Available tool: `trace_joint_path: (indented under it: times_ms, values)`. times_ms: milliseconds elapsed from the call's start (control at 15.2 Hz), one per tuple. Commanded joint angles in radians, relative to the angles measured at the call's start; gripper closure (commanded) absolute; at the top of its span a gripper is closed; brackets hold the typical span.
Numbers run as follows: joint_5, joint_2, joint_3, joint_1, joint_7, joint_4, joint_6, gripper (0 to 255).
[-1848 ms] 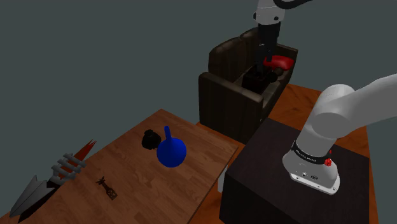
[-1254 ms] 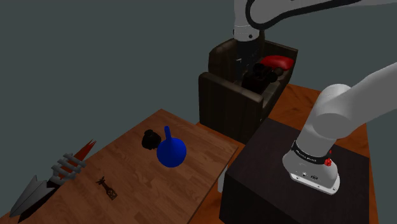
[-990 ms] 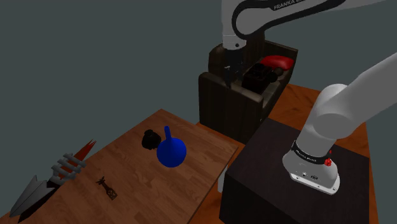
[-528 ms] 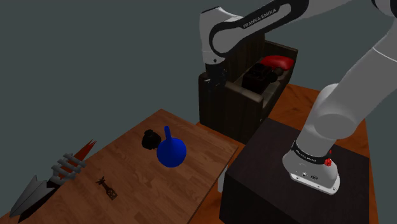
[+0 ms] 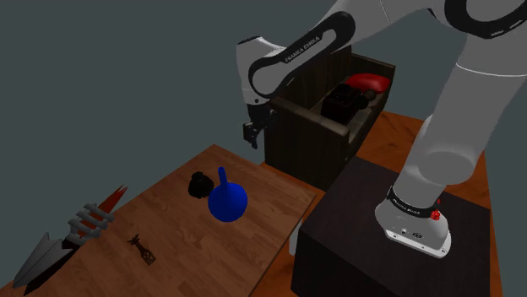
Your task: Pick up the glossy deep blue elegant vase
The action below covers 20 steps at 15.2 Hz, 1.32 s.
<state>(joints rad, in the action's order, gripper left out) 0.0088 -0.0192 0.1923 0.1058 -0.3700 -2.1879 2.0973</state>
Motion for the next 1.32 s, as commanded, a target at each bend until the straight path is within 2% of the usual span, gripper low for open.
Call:
trace_joint_path:
  times_ms: [0,462,924,1254]
  values:
    - [-0.010,-0.079,0.007,0.009,-0.027,0.056,0.021,0]
    - [-0.050,-0.348,0.017,0.057,-0.118,0.289,0.055,0]
    - [-0.080,-0.631,0.007,0.121,-0.182,0.602,0.026,0]
    - [-0.086,-0.672,0.003,0.126,-0.185,0.609,0.060,0]
